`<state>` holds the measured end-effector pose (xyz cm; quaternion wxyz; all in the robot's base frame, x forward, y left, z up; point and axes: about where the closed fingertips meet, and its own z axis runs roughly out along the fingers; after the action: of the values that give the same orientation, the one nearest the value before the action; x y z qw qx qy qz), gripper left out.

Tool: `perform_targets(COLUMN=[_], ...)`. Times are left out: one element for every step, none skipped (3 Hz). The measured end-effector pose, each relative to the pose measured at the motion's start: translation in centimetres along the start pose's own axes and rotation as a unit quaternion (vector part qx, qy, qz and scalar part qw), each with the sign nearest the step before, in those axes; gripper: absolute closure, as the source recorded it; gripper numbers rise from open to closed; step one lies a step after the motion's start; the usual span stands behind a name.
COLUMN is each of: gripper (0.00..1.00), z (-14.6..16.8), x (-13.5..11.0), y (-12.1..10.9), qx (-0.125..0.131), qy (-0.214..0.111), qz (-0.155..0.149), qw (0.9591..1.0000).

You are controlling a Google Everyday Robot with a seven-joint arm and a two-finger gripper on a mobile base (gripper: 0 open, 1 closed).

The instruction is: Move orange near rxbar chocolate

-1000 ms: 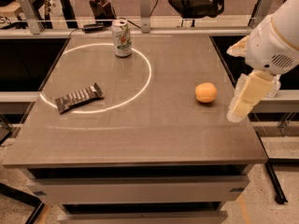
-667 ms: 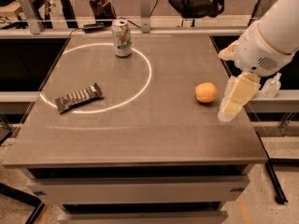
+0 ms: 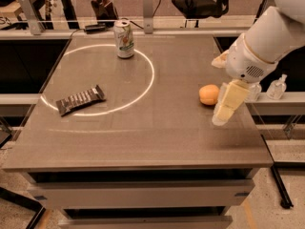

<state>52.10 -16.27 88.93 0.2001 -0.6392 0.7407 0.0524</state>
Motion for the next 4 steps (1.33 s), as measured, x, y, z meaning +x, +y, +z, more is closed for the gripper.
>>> perform_targets(gripper=[0.00,0.00,0.00,0.18], z=[1.5,3.3,4.1,4.8], x=[0.6,0.6,1.2,1.8], y=[-1.7,-2.6,-3.3,-3.5], qx=[0.004,-0.002,-0.004,-0.012], qy=[-0.004,-0.006,-0.004,-0.004], qz=[-0.003,-0.010,-0.011,-0.014], qw=[1.0000,0.9999,0.9999,0.9998])
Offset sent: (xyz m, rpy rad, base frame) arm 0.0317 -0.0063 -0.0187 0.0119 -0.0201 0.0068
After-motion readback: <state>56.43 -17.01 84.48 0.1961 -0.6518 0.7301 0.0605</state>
